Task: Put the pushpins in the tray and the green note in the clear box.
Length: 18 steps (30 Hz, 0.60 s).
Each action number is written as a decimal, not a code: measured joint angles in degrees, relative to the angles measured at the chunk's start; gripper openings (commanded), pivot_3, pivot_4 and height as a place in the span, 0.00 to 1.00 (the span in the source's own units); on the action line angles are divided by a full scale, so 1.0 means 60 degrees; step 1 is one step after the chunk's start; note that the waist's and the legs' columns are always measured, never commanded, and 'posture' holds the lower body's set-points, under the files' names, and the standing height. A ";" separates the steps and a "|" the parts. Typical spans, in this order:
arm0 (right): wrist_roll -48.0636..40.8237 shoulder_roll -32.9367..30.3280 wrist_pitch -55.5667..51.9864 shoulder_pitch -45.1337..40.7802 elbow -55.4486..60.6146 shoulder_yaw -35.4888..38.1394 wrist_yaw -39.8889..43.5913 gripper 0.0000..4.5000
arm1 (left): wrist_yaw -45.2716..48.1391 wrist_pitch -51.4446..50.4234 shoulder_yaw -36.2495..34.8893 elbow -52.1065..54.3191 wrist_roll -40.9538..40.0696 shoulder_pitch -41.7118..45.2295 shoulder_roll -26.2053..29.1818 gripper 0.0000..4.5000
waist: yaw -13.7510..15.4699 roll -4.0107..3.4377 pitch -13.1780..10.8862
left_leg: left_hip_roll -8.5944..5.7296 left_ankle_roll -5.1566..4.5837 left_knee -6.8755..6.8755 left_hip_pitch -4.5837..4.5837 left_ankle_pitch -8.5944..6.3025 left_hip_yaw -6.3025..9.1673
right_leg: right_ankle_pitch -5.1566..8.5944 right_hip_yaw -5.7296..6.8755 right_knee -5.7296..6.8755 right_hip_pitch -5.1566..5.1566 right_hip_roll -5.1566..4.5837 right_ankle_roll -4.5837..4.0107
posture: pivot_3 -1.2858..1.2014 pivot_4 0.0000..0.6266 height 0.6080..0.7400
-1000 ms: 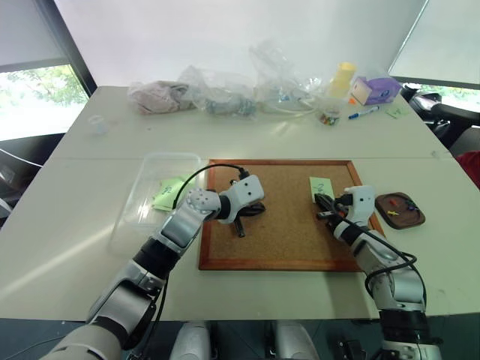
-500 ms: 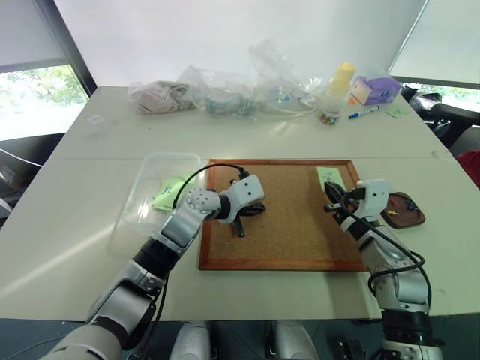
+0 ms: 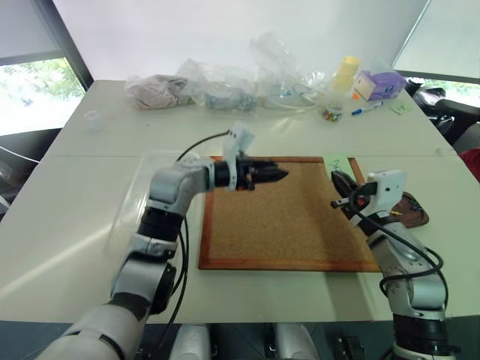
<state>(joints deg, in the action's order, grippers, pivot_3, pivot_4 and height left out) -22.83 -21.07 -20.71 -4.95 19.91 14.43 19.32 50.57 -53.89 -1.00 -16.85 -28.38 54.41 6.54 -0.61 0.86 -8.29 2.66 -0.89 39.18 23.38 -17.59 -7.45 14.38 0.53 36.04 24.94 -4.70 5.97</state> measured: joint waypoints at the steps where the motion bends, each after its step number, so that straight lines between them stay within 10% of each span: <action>1: -0.0015 -0.0055 -0.0043 -0.0008 0.0153 0.0026 -0.0001 0.03 | -0.0026 -0.0130 -0.0127 -0.0150 -0.0148 0.0140 -0.0066 0.99 | -0.0005 0.0000 0.0000 | -0.0002 0.0000 -0.0002 -0.0002 0.0000 0.0001 | 0.0001 0.0000 0.0000 -0.0001 0.0001 0.0001 | 0.52 0.24 0.98; 16: -0.0445 -0.0364 -0.1104 -0.0081 0.2130 -0.0028 -0.0401 0.03 | -0.1534 0.0582 -0.2220 -0.6972 -0.0921 0.3144 -0.2354 0.99 | -0.0003 0.0065 -0.0057 | -0.0016 0.0006 -0.0003 -0.0002 0.0003 0.0016 | 0.0003 0.0005 -0.0005 -0.0007 0.0003 0.0000 | 0.52 0.24 0.98; 18: -0.0468 -0.0363 -0.1183 -0.0055 0.2302 -0.0057 -0.0448 0.03 | -0.1533 0.1004 -0.2320 -0.7402 -0.0914 0.3257 -0.2469 0.87 | -0.0007 0.0068 -0.0059 | -0.0016 0.0006 0.0000 -0.0002 0.0004 0.0015 | 0.0003 0.0005 -0.0005 -0.0007 0.0002 -0.0001 | 0.52 0.24 0.98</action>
<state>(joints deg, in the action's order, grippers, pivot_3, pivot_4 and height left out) -25.64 -23.25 -27.81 -5.28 33.72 14.09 16.63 41.37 -47.86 -14.92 -61.26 -33.87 73.95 -8.27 -0.65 1.27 -8.64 2.56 -0.86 39.18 23.37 -17.57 -7.36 14.40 0.56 36.02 24.90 -4.69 5.96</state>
